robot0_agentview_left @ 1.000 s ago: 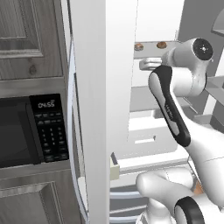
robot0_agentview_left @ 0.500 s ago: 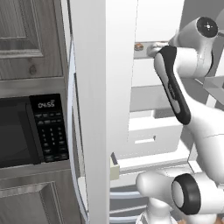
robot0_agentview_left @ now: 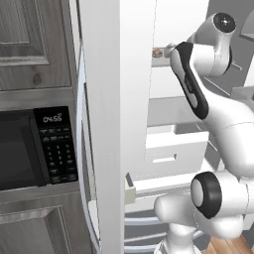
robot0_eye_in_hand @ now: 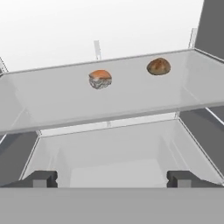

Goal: Move the sushi and scallops from the top shelf to the second highest shelf to make space. Then, place the pitcher from the counter on the cleared top shelf.

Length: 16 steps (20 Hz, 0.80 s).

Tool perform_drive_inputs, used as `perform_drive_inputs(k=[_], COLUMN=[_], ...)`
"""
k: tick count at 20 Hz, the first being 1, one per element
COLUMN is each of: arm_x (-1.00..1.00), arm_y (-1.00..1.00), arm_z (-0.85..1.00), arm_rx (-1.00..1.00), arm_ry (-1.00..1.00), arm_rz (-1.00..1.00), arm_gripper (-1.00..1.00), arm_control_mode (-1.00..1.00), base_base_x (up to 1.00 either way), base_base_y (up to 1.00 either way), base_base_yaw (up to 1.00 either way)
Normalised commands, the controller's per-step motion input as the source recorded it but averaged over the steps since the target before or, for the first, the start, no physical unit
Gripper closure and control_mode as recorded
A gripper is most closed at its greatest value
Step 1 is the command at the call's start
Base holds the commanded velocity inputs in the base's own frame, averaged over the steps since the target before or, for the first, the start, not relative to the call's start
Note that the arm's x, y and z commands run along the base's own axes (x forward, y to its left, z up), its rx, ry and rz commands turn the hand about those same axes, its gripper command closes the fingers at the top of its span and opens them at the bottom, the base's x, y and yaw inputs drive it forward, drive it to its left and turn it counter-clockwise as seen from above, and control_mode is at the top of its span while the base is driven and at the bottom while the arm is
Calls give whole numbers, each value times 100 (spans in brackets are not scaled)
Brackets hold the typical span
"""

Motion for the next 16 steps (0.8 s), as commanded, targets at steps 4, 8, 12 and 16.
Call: perform_drive_inputs(k=[4, 8, 12, 16], arm_x=[57, 63, 62, 64], arm_y=[1, 6, 7, 3], arm_z=[-12, -21, -24, -13], arm_rx=[0, 0, 0, 0], arm_ry=[0, 0, 0, 0], arm_rz=[0, 0, 0, 0], arm_gripper=[-100, -100, -100, -100], arm_control_mode=[-100, -100, -100, -100], base_base_x=[0, 0, 0, 0], base_base_y=[0, 0, 0, 0], base_base_yaw=[0, 0, 0, 0])
